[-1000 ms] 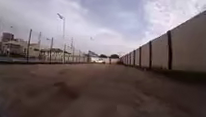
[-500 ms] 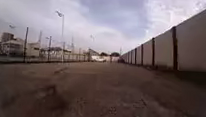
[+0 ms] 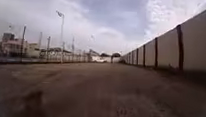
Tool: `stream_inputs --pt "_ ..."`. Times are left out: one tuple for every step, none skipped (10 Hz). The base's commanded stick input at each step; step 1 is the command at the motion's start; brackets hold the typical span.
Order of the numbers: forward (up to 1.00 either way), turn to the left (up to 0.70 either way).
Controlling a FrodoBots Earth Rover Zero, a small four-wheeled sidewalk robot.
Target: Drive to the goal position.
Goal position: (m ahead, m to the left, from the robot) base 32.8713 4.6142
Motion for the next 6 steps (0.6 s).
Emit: stream_inputs --pt "1.00 0.00" --pt "1.00 0.00" --pt "1.00 0.00" --pt "1.00 0.00" --pt "1.00 0.00" --pt "1.00 0.00"
